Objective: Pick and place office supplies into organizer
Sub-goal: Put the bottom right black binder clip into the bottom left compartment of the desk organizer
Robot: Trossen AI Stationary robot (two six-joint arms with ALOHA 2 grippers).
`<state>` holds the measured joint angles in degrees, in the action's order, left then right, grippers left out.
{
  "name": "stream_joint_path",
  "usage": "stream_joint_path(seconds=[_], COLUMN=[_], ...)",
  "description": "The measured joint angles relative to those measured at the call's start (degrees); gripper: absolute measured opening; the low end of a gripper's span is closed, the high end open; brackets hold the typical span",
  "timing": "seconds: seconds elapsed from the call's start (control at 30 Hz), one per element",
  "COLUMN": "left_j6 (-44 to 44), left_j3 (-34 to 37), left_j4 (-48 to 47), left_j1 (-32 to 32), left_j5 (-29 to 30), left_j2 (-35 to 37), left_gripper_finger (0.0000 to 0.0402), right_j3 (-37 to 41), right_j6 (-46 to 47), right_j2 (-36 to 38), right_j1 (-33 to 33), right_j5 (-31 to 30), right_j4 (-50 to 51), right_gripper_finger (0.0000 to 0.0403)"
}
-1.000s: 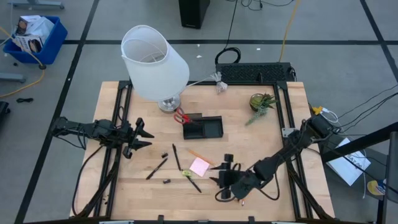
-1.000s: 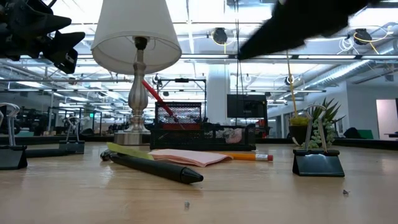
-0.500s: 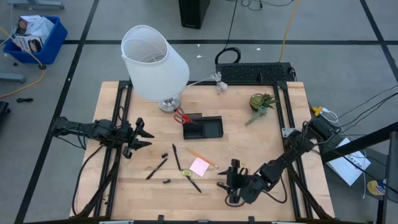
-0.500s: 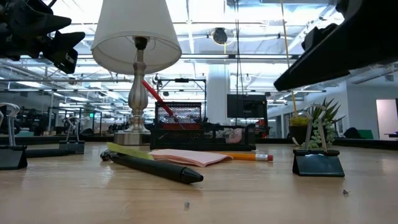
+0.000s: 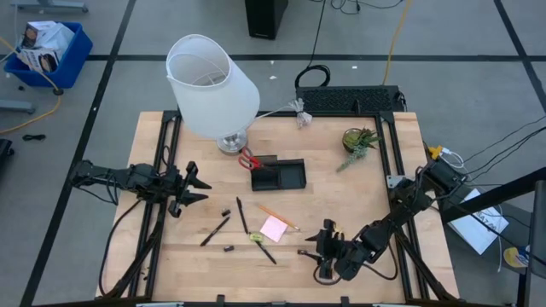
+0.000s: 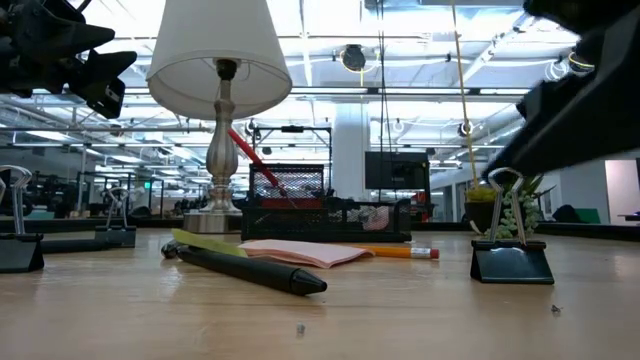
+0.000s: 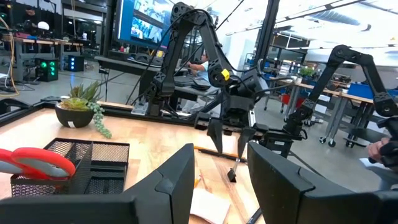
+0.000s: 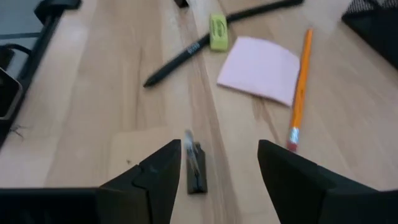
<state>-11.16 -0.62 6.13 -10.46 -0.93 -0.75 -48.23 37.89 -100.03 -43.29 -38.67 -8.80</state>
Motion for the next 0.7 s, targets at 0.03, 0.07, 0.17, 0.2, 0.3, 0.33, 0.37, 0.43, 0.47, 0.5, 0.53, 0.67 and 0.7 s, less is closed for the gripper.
stream_joint_path(seconds=[0.03,0.07,0.17,0.2,0.3,0.33,0.37,0.43,0.47,0.5,0.53,0.67,0.7], left_j6=[0.0,0.0,0.0,0.0,0.0,0.0,0.0,0.0,0.02,0.0,0.0,0.0,0.0], left_j3=[0.0,0.0,0.0,0.0,0.01,0.01,0.01,0.02,0.02,0.0,0.0,0.0,0.0], left_j4=[0.0,0.0,-0.01,0.0,-0.01,0.0,0.0,0.0,0.0,0.0,0.0,0.01,-0.02], left_j1=[0.0,-0.02,0.0,0.0,-0.01,0.0,-0.01,0.0,0.0,0.0,0.0,0.0,-0.02], left_j5=[0.0,0.0,0.01,0.0,0.0,0.0,0.0,0.0,0.0,0.0,0.0,0.01,0.0], left_j2=[0.0,0.0,0.0,0.0,0.0,0.0,0.0,0.0,0.0,0.0,0.0,0.0,0.0], left_gripper_finger=[0.0152,0.0152,0.0152,0.0152,0.0152,0.0152,0.0152,0.0152,0.0152,0.0152,0.0152,0.0152,0.0152], right_j3=[0.48,0.98,2.39,2.65,2.91,2.93,2.93,2.93,2.93,2.93,2.93,2.98,2.98], right_j6=[0.64,1.07,0.88,0.55,-0.49,-0.89,-1.1,-1.5,-1.79,-1.99,-1.96,-2.71,-3.22], right_j2=[0.0,0.01,-0.25,-0.46,-1.15,-1.36,-1.69,-2.34,-2.81,-3.24,-3.81,-5.01,-4.99], right_j1=[0.0,0.0,0.06,0.04,0.04,0.07,0.17,0.17,0.18,0.2,0.2,0.36,0.43], right_j5=[0.06,0.26,1.26,1.33,1.85,2.67,2.87,2.86,2.86,2.86,2.82,2.43,2.29], right_j4=[-0.16,-0.7,-4.33,-5.72,-8.33,-8.77,-9.35,-10.3,-10.68,-10.88,-10.86,-12.43,-13.09], right_gripper_finger=[0.0206,0.0206,0.0206,0.0206,0.0206,0.0206,0.0206,0.0206,0.0206,0.0206,0.0206,0.0205,0.0205])
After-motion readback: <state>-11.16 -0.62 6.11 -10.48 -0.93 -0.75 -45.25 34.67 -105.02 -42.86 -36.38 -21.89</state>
